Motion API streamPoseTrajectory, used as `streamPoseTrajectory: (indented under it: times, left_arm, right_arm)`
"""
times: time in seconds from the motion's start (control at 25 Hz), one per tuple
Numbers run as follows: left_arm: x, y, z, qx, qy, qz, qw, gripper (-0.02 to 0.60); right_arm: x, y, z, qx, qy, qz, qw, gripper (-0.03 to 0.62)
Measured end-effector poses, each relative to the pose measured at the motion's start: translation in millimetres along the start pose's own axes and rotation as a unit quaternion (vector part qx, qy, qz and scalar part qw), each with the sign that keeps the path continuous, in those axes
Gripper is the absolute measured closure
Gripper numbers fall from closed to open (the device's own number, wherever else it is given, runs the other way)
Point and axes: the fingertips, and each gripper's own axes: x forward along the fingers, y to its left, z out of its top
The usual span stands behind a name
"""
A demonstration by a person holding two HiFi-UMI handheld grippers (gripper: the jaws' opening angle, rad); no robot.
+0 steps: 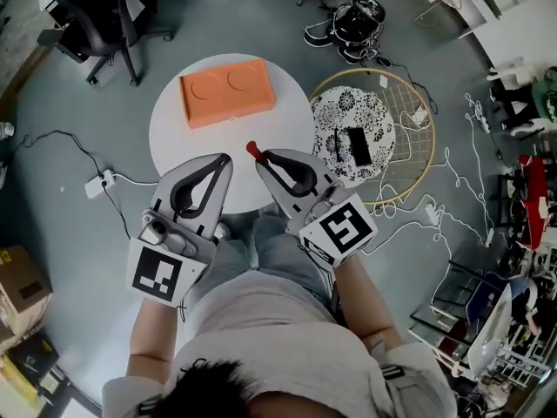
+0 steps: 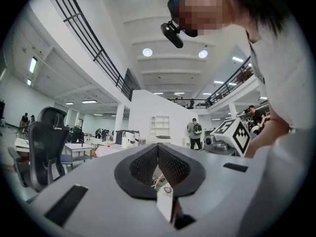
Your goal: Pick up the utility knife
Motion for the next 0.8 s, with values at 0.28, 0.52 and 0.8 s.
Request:
streamPoseTrajectory:
  times: [0.28,0.52,0.8]
  left_arm:
    - [2,-12,1,-0.001,-0.002,-0.062,0.998,0.571]
    - [5,-24,6,0.003,-0.006,-0.107,0.9942,0.571]
    - [3,-25,8,0.004,-0.014,-0.137,0.9905,0.571]
  right_arm:
    - [-25,14,36,-0.002,-0.058,-0.048,0.997,0.534]
    - [-45,22,52,0.008,-0.094,-0.079,0.992,0.533]
    - [-51,28,60,0.01,-0.115,-0.105,0.988,0.531]
